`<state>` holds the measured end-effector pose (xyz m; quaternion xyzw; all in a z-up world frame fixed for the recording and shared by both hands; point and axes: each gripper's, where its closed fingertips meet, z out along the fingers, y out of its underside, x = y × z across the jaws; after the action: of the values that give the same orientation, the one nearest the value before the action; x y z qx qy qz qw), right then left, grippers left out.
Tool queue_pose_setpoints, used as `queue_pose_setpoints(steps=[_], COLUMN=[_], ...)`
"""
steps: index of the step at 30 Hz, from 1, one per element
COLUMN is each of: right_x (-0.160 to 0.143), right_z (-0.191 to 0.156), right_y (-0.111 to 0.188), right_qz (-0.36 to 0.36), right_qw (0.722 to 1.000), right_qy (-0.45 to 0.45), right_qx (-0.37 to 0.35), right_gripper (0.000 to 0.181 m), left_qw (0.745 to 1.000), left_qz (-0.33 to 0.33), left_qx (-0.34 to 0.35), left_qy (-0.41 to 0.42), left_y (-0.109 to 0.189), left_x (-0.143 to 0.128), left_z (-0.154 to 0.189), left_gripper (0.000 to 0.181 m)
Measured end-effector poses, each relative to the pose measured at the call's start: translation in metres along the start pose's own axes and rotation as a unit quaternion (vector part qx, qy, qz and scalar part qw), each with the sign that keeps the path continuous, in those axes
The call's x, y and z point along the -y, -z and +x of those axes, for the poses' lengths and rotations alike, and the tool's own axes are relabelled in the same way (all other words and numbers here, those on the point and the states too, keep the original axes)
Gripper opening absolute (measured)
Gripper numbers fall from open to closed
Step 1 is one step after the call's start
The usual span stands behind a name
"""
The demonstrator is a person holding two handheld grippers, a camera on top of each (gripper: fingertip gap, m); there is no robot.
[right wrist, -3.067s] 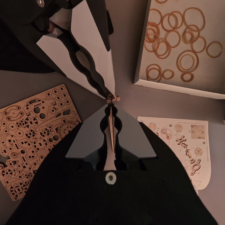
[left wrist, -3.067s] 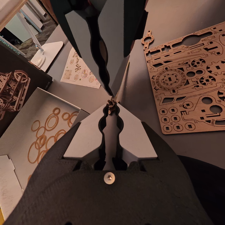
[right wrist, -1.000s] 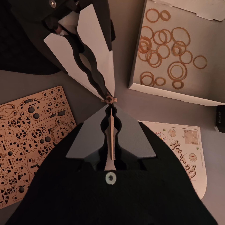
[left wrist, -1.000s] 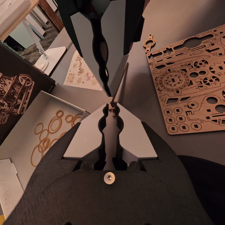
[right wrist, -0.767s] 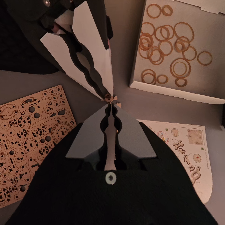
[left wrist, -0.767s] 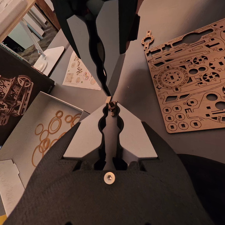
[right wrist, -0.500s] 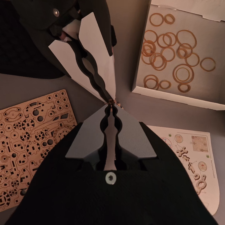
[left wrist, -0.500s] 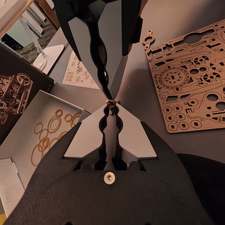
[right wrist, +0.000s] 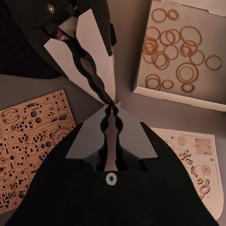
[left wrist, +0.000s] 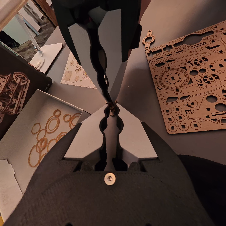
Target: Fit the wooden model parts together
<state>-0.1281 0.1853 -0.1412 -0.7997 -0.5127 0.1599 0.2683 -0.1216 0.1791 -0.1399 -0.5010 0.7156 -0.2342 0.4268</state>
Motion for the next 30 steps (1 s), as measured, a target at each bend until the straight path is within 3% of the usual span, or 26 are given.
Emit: queue_pose_setpoints(steps=[10,18,21,30], right_x=[-0.003,-0.002,-0.003,-0.004], right_z=[0.000,-0.011,-0.017,-0.020], right_y=[0.000,0.000,0.001,0.001], right_qz=[-0.032,-0.013,-0.029,-0.031], right_qw=[0.999,0.998,0.998,0.996], right_qy=[0.025,0.015,0.036,0.064], right_qx=[0.013,0.060,0.053,0.044], right_gripper=[0.000,0.000,0.000,0.004], left_qw=[1.000,1.000,0.999,1.000], left_qz=[-0.007,-0.013,-0.018,0.016], left_qx=[-0.013,-0.022,-0.045,-0.016], left_qy=[0.016,-0.003,-0.002,0.017], left_y=[0.000,0.002,0.007,0.018], left_x=[-0.002,-0.005,-0.007,-0.003], left_z=[0.000,0.007,0.019,0.007], left_gripper=[0.019,0.012,0.016,0.015])
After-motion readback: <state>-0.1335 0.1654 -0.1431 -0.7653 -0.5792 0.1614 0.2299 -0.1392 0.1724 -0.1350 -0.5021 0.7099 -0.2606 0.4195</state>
